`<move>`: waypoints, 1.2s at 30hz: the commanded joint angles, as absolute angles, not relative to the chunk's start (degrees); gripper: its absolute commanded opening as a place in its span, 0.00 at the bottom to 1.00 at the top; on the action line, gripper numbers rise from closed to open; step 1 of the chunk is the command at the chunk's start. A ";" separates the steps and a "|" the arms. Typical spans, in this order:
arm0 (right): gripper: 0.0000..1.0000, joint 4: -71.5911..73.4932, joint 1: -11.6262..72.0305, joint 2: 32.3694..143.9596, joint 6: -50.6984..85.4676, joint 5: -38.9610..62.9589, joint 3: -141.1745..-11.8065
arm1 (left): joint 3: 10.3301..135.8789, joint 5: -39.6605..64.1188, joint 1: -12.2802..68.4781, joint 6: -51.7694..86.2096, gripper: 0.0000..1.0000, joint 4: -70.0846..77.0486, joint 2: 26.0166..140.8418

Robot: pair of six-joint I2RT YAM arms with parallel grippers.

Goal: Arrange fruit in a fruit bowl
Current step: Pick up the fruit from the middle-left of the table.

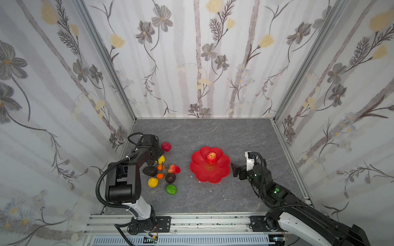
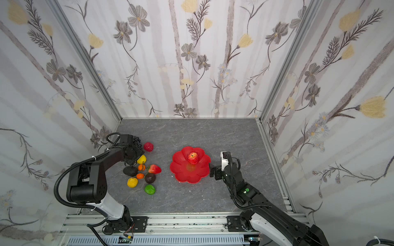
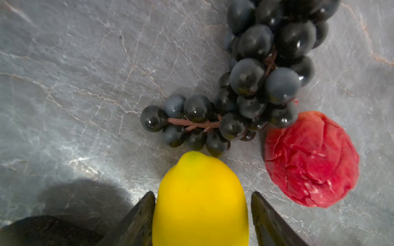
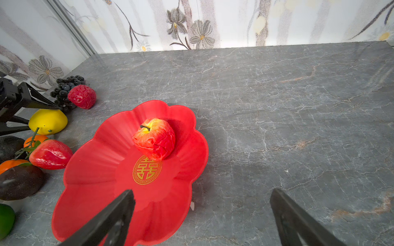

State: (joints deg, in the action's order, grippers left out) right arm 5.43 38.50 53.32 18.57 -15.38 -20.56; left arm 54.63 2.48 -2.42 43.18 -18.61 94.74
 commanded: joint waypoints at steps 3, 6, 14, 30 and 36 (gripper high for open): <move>0.99 7.65 38.50 53.85 18.75 -15.26 -20.64 | 55.12 2.72 -2.46 44.12 0.63 -17.23 95.53; 0.99 7.73 38.50 54.05 18.68 -15.45 -20.58 | 54.77 3.07 -2.43 44.12 0.58 -16.90 95.19; 0.99 7.95 38.50 54.31 18.80 -15.70 -20.65 | 52.81 4.11 -2.40 44.80 0.49 -16.28 91.67; 0.99 8.81 38.50 50.66 25.47 -10.27 -20.31 | 49.78 3.06 4.92 53.01 0.49 -20.78 68.64; 0.99 12.27 38.67 50.14 32.22 -4.84 -20.68 | 45.88 1.91 16.39 63.23 0.49 -14.29 64.08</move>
